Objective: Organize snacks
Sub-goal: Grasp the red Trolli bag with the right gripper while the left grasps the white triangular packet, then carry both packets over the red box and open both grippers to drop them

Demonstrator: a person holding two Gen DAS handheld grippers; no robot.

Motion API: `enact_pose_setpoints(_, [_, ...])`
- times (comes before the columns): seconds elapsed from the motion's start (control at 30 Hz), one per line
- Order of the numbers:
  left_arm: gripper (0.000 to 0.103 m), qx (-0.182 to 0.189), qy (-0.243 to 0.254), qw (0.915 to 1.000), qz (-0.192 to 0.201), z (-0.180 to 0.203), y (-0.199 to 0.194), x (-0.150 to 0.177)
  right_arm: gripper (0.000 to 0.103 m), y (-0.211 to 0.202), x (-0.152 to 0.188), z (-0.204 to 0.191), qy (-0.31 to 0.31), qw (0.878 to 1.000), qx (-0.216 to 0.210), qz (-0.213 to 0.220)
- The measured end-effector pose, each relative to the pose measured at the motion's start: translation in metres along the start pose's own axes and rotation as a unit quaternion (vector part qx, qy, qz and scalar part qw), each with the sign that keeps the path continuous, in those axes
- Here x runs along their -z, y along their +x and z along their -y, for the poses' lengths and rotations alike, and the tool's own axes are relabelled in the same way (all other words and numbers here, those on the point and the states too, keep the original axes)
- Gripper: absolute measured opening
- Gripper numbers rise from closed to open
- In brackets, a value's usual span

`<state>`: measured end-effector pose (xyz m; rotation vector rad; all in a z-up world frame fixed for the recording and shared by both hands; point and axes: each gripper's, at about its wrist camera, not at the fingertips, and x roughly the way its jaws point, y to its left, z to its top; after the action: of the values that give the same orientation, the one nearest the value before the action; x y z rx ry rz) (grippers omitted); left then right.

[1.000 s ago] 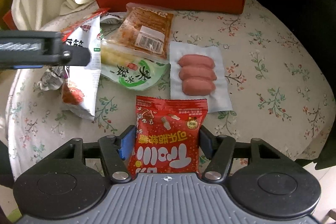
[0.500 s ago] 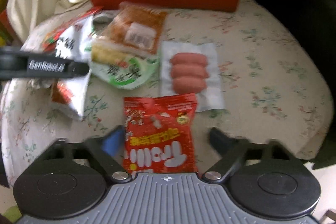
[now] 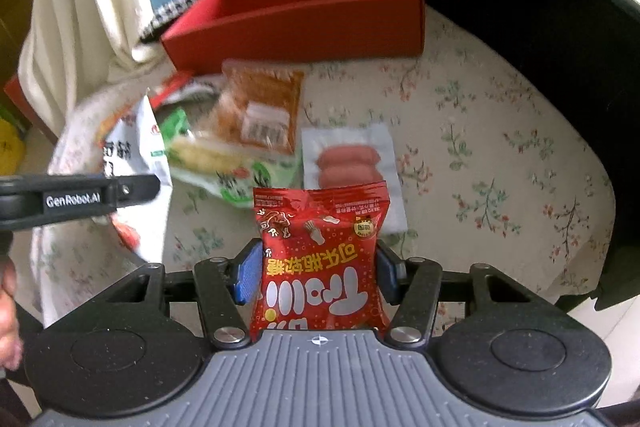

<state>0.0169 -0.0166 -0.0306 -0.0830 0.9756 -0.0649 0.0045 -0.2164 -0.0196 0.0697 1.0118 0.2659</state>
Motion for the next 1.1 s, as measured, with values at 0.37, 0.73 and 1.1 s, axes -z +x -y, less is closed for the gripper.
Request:
enact_pose_setpoints(0.37, [0.015, 0.026, -0.008, 0.9990, 0.035, 0.004, -0.021, -0.023, 0.064, -0.014, -0.043, -0.020, 0.001, 0.998, -0.032, 0.049])
enact_pose_setpoints(0.73, [0.015, 0.023, -0.021, 0.9971, 0.069, -0.001, -0.021, -0.062, 0.064, -0.019, -0.091, -0.026, 0.007, 0.994, -0.046, 0.099])
enact_pose_setpoints(1.1, [0.015, 0.022, -0.029, 0.9952, 0.091, -0.003, -0.011, -0.101, 0.064, -0.013, -0.132, -0.013, 0.025, 0.990, -0.046, 0.128])
